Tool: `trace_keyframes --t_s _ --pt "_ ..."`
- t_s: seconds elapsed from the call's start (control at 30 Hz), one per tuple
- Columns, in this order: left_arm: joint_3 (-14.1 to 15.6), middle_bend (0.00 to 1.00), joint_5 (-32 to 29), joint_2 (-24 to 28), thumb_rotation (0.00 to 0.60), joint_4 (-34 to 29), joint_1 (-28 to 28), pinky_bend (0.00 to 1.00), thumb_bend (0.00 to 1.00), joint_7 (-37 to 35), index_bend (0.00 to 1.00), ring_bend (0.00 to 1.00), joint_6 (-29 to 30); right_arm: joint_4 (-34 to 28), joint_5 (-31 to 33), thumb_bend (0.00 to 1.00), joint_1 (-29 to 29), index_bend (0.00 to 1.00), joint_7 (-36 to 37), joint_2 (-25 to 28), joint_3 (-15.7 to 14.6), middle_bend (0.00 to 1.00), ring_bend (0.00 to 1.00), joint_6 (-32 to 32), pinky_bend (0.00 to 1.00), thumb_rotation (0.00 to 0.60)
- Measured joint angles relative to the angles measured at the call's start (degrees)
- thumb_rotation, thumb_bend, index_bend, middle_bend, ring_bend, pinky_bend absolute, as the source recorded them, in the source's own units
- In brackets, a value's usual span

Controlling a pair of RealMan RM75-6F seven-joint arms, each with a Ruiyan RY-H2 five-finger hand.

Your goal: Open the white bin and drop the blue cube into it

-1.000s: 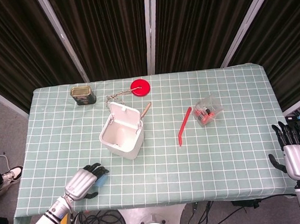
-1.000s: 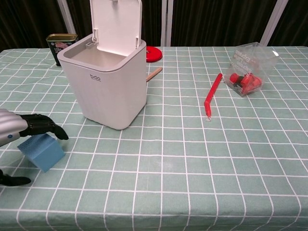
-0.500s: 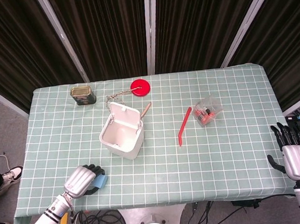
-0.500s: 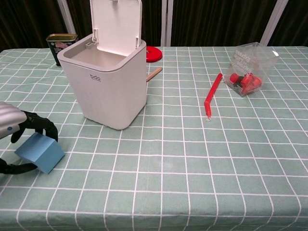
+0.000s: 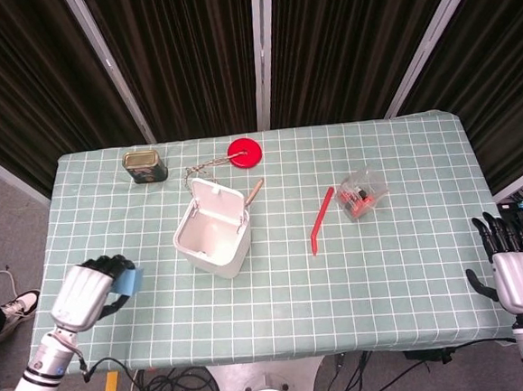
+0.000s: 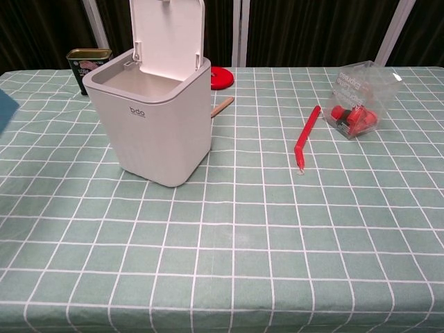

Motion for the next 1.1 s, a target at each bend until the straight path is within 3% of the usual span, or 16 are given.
trace_keyframes --t_s 0.17,0.33,0.57,0.73,0.8,0.93,1.1 --pt "-3.9 0.53 -1.0 2.9 0.600 -5.2 -1.3 0.66 0.32 -1.5 0.53 0.45 0.6 -0.7 -0.1 0.23 0.1 0.00 -0.9 0.2 0.0 0.00 0.00 0.2 0.00 0.600" --pt "-7.4 0.53 -1.1 3.6 0.600 -7.3 -5.8 0.66 0.32 -4.6 0.53 0.45 -2.6 -1.1 0.0 0.23 0.0 0.00 -1.4 0.3 0.0 0.00 0.00 0.4 0.00 0.600" --pt "-11.9 0.53 -3.4 -0.6 0.600 -7.9 -13.5 0.65 0.32 -2.8 0.53 0.45 -9.9 -0.5 0.7 0.22 0.1 0.00 -1.0 0.0 0.0 0.00 0.00 -0.4 0.00 0.600" --pt "-13.4 0.52 -7.8 -4.2 0.600 -5.2 -17.2 0.64 0.32 -2.0 0.52 0.44 -14.6 0.1 0.6 0.23 0.0 0.00 -0.2 -0.1 0.0 0.00 0.00 -0.2 0.00 0.600" --pt "-13.5 0.47 -9.1 -5.8 0.600 -3.9 -18.3 0.61 0.30 -2.1 0.45 0.40 -15.9 0.5 0.7 0.23 -0.1 0.00 0.1 -0.2 0.0 0.00 0.00 -0.2 0.00 0.600" --pt "-12.7 0.13 -9.6 -6.2 0.600 -3.6 -18.9 0.44 0.14 -4.2 0.10 0.16 -17.5 1.1 1.3 0.23 0.1 0.00 0.5 -0.5 0.1 0.00 0.00 -0.8 0.00 0.600" --pt "-11.8 0.08 -11.6 -4.5 0.600 -4.5 -18.5 0.34 0.10 -2.7 0.05 0.10 -18.7 1.1 0.9 0.23 0.1 0.00 0.5 -0.5 0.0 0.00 0.00 -0.5 0.00 0.600"
